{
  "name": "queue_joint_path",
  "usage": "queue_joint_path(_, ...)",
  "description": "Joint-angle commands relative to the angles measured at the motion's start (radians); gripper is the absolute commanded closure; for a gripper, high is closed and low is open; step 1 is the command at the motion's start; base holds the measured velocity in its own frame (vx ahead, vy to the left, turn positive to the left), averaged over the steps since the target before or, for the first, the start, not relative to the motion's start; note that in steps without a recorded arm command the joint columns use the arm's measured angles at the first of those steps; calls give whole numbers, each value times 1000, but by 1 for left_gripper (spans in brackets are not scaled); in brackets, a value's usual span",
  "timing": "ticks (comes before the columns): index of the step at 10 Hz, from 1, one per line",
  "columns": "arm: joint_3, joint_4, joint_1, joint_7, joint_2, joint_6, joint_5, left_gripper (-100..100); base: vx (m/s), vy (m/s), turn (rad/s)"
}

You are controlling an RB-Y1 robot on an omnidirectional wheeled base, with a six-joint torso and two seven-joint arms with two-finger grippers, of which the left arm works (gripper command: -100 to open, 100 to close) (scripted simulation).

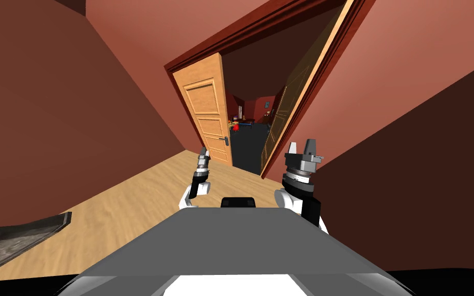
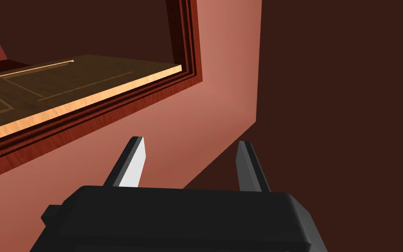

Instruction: Push the door open

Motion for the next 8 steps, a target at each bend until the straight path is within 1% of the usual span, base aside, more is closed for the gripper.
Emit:
queue_joint_path(1, 2, 50, -28, 2, 3, 3, 3, -100, 81, 103, -91)
queue_joint_path(2, 2, 55, -28, 2, 3, 3, 3, -100, 54, 72, -30)
queue_joint_path(4, 8, 119, -67, 7, 7, 12, 9, -100, 55, 70, -79)
queue_joint_path(5, 8, 119, -67, 7, 7, 12, 9, -100, 58, 59, -34)
queue_joint_path(6, 11, 152, -87, 9, 9, 16, 12, -100, 57, 52, -47)
queue_joint_path(8, 17, 212, -127, 14, 12, 25, 17, -100, 74, 97, -108)
